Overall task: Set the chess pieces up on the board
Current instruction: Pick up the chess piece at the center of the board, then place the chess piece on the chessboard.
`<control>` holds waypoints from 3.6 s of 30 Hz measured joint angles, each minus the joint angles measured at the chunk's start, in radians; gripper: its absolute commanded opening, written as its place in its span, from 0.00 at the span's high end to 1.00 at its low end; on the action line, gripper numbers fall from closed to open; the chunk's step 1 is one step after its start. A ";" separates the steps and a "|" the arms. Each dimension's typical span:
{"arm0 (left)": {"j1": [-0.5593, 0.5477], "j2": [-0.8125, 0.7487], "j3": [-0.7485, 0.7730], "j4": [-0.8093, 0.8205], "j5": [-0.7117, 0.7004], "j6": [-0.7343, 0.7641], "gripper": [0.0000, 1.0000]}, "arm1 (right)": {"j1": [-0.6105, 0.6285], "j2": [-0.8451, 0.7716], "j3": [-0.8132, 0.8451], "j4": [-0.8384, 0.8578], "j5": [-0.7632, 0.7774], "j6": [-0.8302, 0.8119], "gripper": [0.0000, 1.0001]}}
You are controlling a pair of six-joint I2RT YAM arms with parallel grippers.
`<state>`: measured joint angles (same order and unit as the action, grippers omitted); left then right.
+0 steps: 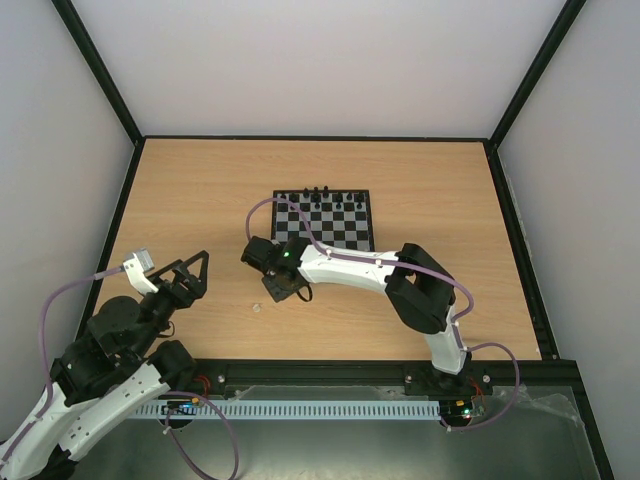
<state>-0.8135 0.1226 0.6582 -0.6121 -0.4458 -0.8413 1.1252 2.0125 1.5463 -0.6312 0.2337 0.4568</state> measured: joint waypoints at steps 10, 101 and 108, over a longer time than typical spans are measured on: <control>0.000 -0.001 0.000 0.000 0.000 0.000 0.00 | -0.008 0.004 0.000 0.000 -0.003 0.000 0.84; 0.000 0.027 -0.001 0.024 0.001 0.009 0.01 | -0.323 -0.210 -0.231 0.062 -0.098 -0.093 0.97; 0.000 0.027 -0.001 0.024 0.000 0.010 0.00 | -0.331 -0.205 -0.229 0.072 -0.103 -0.095 0.97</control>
<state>-0.8135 0.1493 0.6575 -0.5880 -0.4454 -0.8310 0.7940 1.8072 1.3174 -0.5587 0.1307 0.3622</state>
